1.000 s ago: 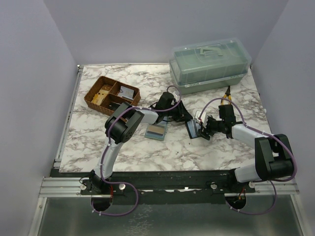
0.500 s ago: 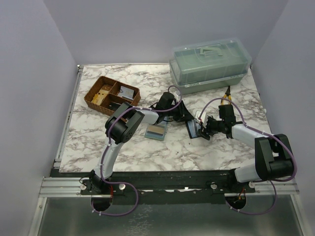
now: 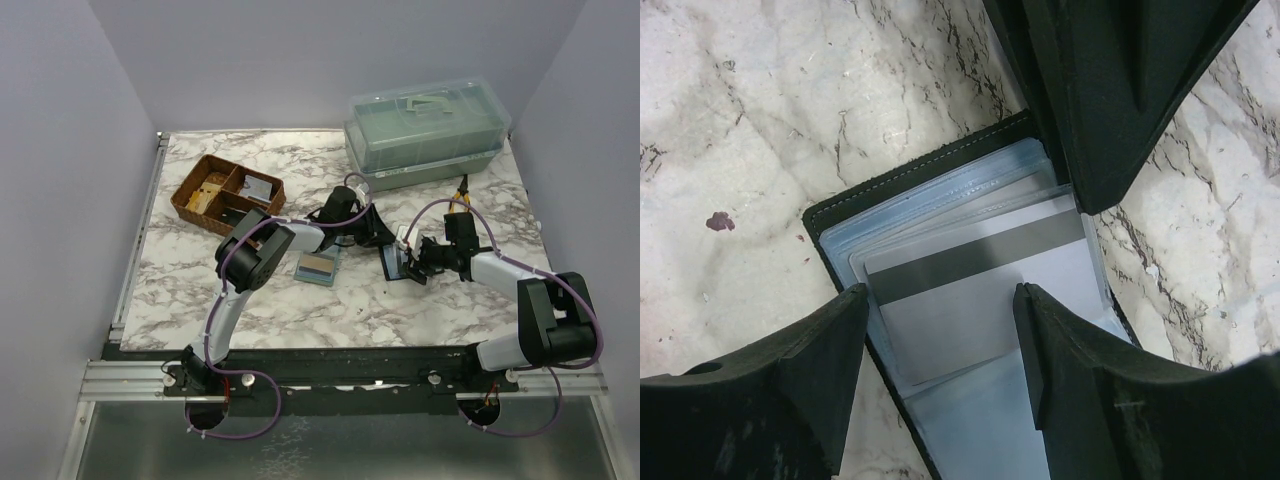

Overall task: Take the credit cards out of the card holder
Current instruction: Remove the credit card from the card holder.

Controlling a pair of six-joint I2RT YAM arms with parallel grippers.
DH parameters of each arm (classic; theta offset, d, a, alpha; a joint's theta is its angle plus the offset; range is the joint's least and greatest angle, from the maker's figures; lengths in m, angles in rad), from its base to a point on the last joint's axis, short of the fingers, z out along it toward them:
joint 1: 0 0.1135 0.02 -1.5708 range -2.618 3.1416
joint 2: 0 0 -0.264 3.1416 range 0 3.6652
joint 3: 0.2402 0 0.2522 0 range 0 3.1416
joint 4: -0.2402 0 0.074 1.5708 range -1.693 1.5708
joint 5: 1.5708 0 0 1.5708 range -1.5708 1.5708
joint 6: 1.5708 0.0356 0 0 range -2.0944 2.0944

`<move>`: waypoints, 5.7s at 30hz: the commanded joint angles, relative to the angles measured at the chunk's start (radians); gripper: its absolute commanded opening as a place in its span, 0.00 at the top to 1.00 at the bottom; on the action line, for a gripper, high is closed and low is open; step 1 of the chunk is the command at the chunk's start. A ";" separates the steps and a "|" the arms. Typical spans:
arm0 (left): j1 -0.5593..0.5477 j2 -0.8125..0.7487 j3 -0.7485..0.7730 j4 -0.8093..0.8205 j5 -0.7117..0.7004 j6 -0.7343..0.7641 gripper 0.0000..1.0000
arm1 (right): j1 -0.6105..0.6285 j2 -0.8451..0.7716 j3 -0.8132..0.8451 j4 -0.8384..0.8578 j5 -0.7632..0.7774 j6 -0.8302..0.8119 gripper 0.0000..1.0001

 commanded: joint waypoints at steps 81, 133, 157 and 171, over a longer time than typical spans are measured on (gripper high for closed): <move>-0.074 -0.359 -0.505 0.769 -0.020 0.121 1.00 | -0.239 -0.063 0.128 -0.066 -0.579 1.070 0.59; -0.099 -0.334 -0.476 0.861 0.079 -0.013 1.00 | -0.278 -0.090 0.142 -0.091 -0.796 1.012 1.00; -0.003 -0.381 -0.573 1.096 0.180 -0.145 0.93 | -0.298 -0.061 0.132 -0.061 -0.831 1.051 1.00; -0.050 -0.300 -0.482 1.065 0.175 -0.162 0.98 | -0.298 -0.074 0.083 0.078 -0.897 1.184 0.69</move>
